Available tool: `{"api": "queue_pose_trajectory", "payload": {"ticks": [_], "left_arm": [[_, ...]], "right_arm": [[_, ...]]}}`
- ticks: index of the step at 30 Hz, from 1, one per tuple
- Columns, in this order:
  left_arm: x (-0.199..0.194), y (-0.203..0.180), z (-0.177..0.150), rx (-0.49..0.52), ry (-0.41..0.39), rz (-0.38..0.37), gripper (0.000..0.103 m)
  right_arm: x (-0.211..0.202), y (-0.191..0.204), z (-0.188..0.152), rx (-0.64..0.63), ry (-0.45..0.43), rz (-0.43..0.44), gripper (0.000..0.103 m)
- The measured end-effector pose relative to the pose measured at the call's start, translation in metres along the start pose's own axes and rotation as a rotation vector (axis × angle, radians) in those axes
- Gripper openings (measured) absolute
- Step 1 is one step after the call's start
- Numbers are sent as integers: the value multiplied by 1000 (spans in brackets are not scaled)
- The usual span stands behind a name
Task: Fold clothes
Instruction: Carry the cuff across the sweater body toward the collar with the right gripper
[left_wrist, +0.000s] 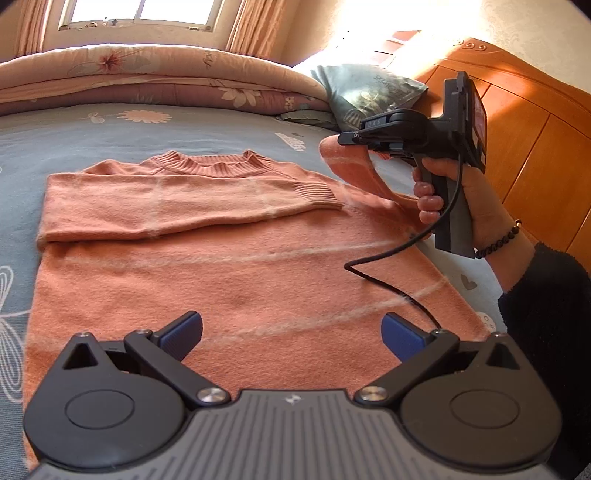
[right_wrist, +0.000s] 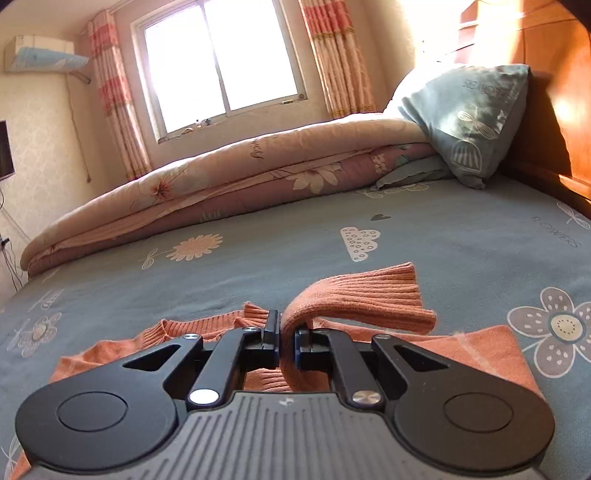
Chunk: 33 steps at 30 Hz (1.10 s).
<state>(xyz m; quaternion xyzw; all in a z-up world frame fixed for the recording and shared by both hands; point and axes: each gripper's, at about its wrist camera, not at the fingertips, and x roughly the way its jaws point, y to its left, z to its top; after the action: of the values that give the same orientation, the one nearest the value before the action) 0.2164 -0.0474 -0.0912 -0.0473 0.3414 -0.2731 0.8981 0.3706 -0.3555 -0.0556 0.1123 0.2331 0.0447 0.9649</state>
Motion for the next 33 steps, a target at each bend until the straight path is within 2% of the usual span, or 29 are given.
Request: {"api": "queue_pose_trajectory", "payload": {"ticks": [7, 13, 17, 23, 28, 33], "left_arm": [[2, 2, 1, -5, -7, 17, 102], [2, 5, -1, -17, 1, 29, 102], [0, 8, -2, -25, 1, 42, 102], [1, 11, -3, -26, 5, 51, 102], [3, 14, -3, -33, 4, 53, 102], [-1, 14, -4, -43, -7, 39, 102]], "right_arm": [[13, 28, -19, -19, 58, 74, 9], [13, 50, -30, -67, 55, 145, 9], [17, 71, -43, -117, 87, 207, 9], [30, 83, -60, -131, 161, 221, 9], [38, 84, -67, -135, 174, 220, 9], [34, 86, -66, -146, 196, 258, 31]]}}
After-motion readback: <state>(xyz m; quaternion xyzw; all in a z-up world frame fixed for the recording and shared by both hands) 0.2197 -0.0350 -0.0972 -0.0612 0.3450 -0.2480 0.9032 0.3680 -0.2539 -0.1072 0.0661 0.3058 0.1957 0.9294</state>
